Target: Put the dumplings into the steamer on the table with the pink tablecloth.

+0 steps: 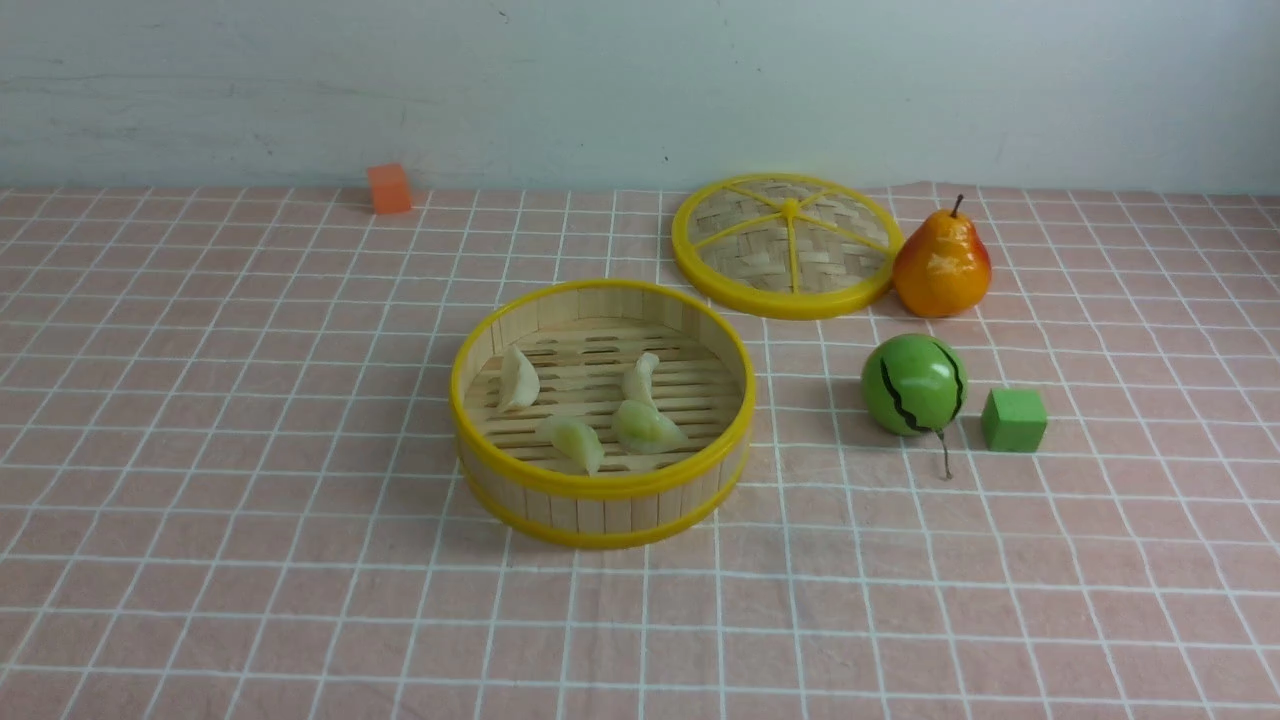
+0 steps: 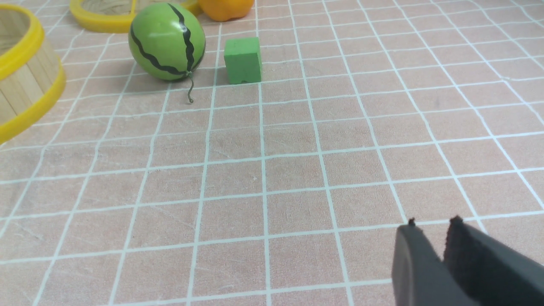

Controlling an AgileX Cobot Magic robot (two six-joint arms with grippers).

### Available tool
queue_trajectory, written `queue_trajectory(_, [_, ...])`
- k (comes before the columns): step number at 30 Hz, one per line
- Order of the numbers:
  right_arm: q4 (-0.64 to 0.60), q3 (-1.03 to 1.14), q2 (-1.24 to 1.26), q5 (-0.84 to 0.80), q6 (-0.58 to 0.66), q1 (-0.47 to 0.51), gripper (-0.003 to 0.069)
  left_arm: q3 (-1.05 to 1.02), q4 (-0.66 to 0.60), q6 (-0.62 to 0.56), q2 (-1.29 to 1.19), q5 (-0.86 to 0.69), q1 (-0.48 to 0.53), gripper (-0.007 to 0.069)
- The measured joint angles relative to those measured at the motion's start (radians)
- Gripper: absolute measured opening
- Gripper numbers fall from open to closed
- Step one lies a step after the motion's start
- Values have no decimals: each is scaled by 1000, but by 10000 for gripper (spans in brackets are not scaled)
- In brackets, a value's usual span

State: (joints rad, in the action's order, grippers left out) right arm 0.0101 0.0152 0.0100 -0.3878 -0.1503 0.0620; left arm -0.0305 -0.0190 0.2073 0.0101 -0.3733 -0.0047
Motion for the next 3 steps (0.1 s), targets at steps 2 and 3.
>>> queue_trajectory(2, [0,0,0,0,0,0,123,0,0,0,0,0,0,-11])
queue_trajectory(3, [0,0,0,0,0,0,123,0,0,0,0,0,0,-11])
